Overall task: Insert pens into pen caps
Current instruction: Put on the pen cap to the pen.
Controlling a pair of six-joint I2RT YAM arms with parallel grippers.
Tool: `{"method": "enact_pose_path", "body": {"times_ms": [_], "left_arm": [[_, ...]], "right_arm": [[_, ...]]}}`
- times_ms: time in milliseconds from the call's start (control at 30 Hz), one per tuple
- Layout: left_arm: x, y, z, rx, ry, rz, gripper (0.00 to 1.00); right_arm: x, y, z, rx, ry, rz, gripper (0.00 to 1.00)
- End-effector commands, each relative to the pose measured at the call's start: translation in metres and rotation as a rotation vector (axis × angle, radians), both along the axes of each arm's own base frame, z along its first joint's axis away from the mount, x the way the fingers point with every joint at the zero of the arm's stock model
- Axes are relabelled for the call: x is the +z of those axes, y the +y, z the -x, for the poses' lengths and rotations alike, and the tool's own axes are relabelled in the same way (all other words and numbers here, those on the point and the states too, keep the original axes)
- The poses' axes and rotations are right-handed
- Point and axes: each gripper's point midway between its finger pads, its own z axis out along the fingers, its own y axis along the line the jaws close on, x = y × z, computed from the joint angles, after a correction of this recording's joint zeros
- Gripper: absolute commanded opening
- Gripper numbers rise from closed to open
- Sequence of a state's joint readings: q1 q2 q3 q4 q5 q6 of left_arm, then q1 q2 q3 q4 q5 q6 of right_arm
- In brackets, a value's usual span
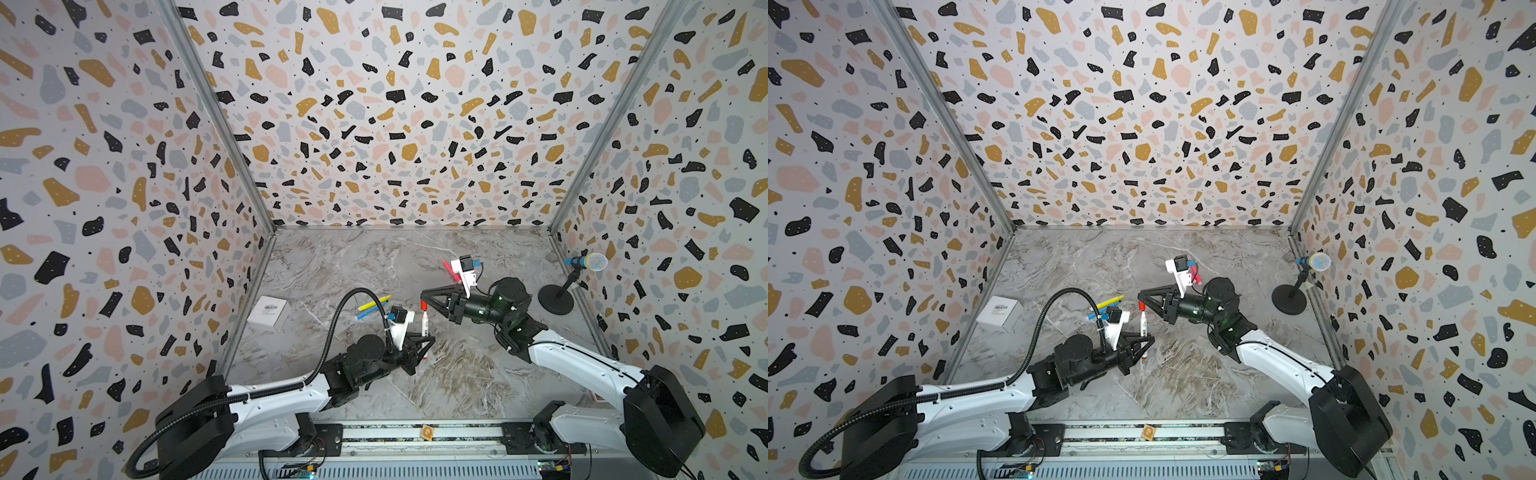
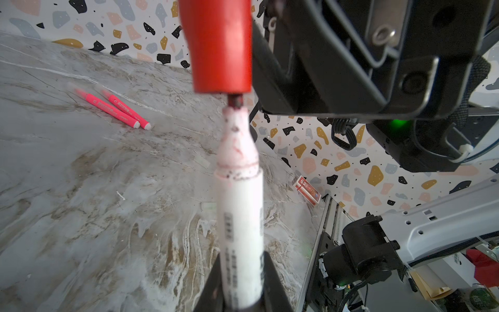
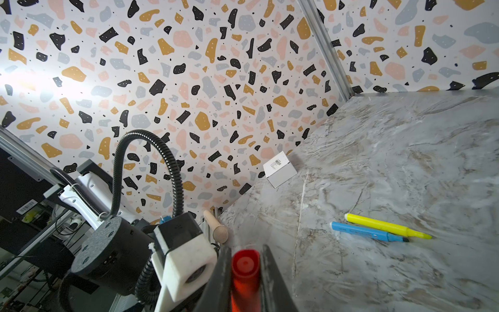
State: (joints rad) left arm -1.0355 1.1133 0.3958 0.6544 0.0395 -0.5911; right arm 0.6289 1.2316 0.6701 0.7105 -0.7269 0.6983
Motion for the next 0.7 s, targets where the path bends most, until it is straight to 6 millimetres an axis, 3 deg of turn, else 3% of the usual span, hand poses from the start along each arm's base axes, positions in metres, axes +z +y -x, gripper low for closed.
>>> {"method": "enact_pose_path", "body": {"times_ms": [0, 567, 667], "left_arm": [[0.031, -0.002, -0.004, 0.016, -0.062, 0.067, 0.00], [0.038, 0.005, -0.005, 0.042, -0.072, 0.081, 0.00], [0.043, 0.004, -0.005, 0.043, -0.082, 0.091, 0.00]], "right_arm": [[0.007, 0.001, 0.010, 0.031, -0.030, -0.016, 0.00], [-0.005, -0.006, 0.026, 0.028, -0.021, 0.016, 0.00], [-0.016, -0.001, 0.033, 0.052, -0.021, 0.045, 0.00]]}}
